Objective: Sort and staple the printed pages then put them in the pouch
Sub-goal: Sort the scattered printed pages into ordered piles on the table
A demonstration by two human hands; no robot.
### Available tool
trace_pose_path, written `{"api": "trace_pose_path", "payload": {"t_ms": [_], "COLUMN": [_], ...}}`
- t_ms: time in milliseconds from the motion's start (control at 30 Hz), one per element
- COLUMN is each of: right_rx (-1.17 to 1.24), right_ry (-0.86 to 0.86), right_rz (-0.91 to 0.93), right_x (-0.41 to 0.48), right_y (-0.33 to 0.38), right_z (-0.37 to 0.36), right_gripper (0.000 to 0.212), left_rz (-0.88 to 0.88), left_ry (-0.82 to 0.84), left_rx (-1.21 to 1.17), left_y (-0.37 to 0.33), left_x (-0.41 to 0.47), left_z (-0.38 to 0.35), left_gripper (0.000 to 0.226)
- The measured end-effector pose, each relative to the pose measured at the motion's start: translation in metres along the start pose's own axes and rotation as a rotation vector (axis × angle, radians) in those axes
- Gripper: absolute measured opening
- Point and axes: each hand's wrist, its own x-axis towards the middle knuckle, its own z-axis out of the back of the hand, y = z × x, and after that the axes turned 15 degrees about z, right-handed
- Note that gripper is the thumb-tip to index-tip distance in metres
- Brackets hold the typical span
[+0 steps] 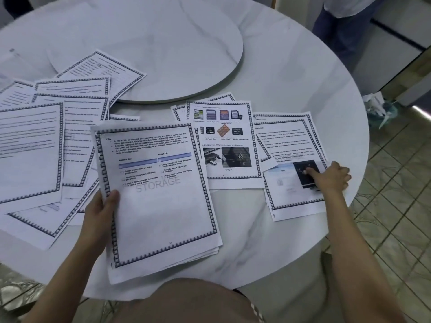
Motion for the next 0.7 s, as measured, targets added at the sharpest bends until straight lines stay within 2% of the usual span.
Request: {"api": "trace_pose_path", "payload": {"t_ms": [267,500,700], "right_rx": [0.007,-0.038,-0.038], "right_ry": [-0.065,-0.157,-0.207], "right_rz": [0.042,-0.047,-0.015], "right_x": [-0.001,-0.012,-0.015], "right_y": [-0.007,-0.005,-0.005], "right_z": [-0.002,-0.006,-0.006], "right_gripper": [0.077,0.078,0.078], "left_rz": [-0.006,-0.005,0.01], "left_ry": [0.04,0.052,0.038], "left_rx": [-0.023,-0.03,-0.037], "left_y": [-0.003,0.001,0.003], "left_x": [-0.004,-0.011,-0.015], "left_z": [-0.013,-0.021,-0.026], "left_gripper": [0.026,0.021,0.019]}}
